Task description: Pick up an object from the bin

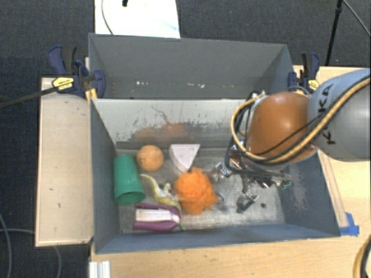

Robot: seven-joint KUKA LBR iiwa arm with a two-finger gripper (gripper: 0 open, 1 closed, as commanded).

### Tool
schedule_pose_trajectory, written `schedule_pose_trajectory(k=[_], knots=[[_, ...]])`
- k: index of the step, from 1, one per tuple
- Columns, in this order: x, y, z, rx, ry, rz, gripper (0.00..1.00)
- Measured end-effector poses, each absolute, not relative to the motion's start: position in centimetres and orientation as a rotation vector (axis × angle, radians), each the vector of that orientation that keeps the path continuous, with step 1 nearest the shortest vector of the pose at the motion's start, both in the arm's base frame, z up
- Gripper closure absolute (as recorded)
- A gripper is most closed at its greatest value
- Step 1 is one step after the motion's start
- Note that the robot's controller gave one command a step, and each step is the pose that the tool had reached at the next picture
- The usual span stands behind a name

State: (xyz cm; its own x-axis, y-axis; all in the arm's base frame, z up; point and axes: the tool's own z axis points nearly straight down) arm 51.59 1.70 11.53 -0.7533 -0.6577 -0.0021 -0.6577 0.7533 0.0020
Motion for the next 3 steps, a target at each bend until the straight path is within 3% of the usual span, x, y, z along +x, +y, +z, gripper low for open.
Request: schedule_pose_trajectory(k=[2,3], knots=[[49.7,6.1,14.0,-1.505,2.755,-0.002,0.0],[48.5,13.0,10.2,-1.267,2.878,-0.004,1.0]])
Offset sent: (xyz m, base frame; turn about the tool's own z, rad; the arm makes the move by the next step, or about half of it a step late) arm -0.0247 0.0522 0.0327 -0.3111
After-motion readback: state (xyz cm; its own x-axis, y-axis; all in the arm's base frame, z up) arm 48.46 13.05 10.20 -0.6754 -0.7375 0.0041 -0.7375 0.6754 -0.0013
